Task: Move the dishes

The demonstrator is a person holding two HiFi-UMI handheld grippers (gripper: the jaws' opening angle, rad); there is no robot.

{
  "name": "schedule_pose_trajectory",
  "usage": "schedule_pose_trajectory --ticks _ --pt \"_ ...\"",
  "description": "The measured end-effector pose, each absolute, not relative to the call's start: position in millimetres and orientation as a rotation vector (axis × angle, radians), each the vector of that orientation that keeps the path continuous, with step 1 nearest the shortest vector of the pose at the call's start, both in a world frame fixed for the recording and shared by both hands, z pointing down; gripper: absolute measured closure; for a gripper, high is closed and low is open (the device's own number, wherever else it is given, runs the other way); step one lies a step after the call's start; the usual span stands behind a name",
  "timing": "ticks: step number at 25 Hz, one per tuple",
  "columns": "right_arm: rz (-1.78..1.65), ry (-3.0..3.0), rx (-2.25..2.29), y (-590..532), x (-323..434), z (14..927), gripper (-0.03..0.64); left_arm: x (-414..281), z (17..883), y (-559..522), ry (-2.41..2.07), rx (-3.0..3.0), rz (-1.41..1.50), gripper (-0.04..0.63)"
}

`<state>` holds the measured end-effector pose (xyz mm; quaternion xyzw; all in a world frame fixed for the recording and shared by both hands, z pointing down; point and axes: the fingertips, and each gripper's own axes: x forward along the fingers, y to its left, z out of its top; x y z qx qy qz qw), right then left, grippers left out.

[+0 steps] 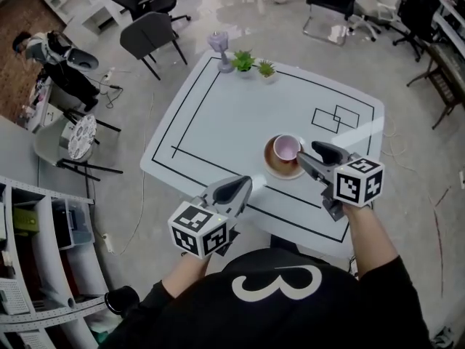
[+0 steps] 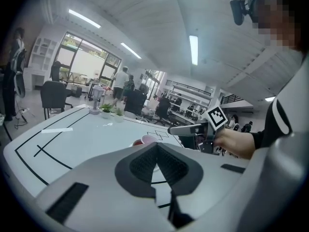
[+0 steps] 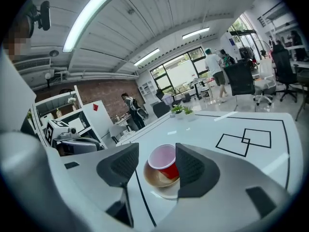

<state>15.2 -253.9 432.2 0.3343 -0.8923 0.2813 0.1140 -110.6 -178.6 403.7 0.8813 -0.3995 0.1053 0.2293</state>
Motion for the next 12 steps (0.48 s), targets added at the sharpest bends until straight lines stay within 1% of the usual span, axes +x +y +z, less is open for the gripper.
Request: schedule_pose_trajectory --ticks 7,12 --pt "0.871 -2.536 0.986 -283.6 6.9 470.5 0.412 -112.1 420.5 -187.2 -1.115 2.378 0.311 0.594" --pt "0.876 -2.478 0.988 -290.5 0.4 490.4 0.449 -115.6 426.6 -192.2 -1.128 2.360 0.321 0.594"
